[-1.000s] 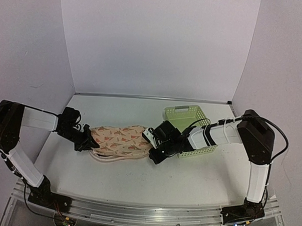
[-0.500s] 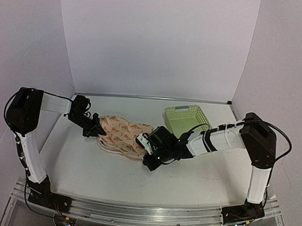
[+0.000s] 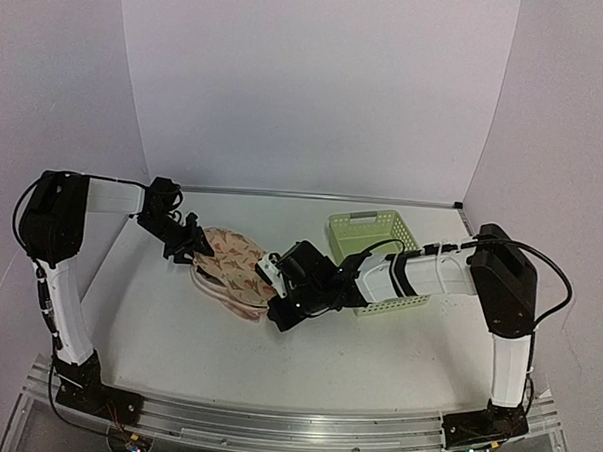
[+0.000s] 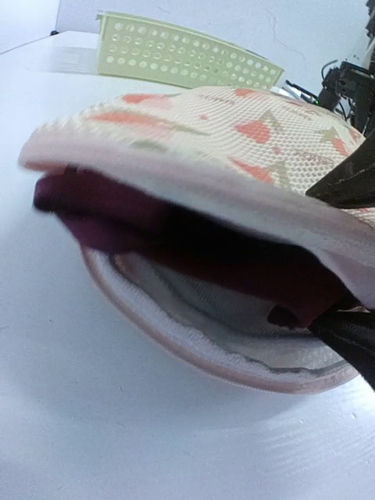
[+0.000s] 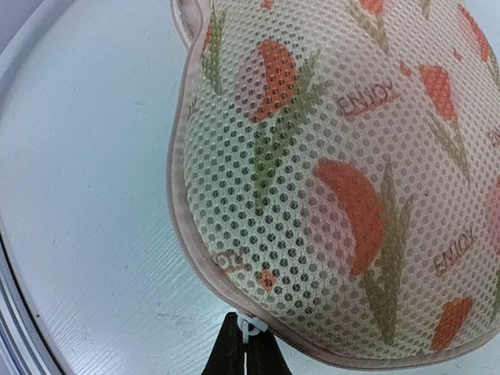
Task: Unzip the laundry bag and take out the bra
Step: Unzip the zipper of the laundry bag, then hold the laundry bag at the center of the board.
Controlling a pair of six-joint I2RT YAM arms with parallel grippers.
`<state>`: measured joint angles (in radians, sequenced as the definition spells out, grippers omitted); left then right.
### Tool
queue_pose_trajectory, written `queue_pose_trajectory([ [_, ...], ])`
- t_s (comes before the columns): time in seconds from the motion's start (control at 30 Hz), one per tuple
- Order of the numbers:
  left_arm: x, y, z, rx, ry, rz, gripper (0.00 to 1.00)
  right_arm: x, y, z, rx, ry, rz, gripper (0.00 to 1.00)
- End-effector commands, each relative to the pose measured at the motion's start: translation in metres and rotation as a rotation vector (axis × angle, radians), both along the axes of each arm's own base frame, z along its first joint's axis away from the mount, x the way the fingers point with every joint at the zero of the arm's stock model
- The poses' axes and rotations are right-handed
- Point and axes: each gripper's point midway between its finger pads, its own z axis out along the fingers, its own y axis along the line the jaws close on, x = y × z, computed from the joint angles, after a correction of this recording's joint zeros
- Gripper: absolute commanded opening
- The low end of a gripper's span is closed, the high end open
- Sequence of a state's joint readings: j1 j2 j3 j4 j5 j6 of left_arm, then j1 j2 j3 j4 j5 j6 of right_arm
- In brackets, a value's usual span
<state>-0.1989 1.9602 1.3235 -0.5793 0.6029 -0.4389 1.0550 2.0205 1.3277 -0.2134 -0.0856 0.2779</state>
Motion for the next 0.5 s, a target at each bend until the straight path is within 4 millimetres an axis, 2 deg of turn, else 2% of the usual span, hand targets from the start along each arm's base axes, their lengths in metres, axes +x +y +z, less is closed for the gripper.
queue_pose_trajectory([
  [0.0,-0.006,0.013,0.041,0.046,-0.098,0.002,0.53,0.009,0.015,0.009,0.003,-0.01,-0.021,0.0],
  [0.27,-0.037,0.021,0.08,0.022,-0.126,0.076,0.64,0.011,0.02,-0.003,-0.021,0.014,-0.024,0.0],
  [0.47,-0.069,0.024,0.09,-0.03,-0.089,0.151,0.7,0.016,0.03,0.0,-0.007,0.011,-0.02,0.0],
])
